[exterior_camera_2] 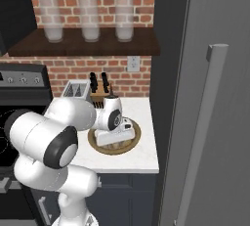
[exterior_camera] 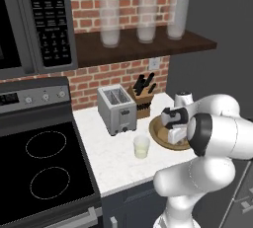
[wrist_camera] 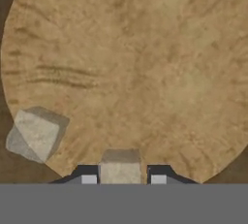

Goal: Grab a lemon wedge from the fridge and one ice cube from the ice bowl, and put them in the glass of lemonade.

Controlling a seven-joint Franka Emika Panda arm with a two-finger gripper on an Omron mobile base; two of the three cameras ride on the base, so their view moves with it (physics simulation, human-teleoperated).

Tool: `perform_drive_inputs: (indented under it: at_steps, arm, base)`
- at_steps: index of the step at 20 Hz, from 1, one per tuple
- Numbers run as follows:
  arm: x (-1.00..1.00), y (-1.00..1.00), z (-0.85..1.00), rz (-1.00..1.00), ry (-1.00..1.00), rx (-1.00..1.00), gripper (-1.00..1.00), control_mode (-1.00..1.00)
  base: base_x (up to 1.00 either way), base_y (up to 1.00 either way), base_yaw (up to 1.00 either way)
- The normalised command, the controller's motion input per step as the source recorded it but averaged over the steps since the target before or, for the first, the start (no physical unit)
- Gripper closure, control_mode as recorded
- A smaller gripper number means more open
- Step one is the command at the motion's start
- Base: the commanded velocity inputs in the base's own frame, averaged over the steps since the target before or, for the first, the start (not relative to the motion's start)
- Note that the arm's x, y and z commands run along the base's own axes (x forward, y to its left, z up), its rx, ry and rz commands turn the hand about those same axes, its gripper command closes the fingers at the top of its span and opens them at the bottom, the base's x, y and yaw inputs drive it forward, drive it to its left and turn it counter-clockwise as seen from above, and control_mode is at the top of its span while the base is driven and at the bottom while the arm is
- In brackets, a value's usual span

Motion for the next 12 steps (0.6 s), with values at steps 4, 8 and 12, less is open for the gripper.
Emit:
perform_drive_inputs:
  at_steps: [4, 8, 12]
  arm:
    - [0.06, 0.00, -0.13, 0.00, 0.00, 0.00, 1.00, -1.00]
    - [0.04, 0.00, -0.04, 0.00, 0.00, 0.00, 1.00, -1.00]
    - [-0.17, 0.10, 0.02, 0.00, -0.02, 0.00, 1.00, -1.00]
  base:
    - [0.00, 0.00, 0.00]
    - [0.00, 0.00, 0.00]
    - [0.00, 0.00, 0.00]
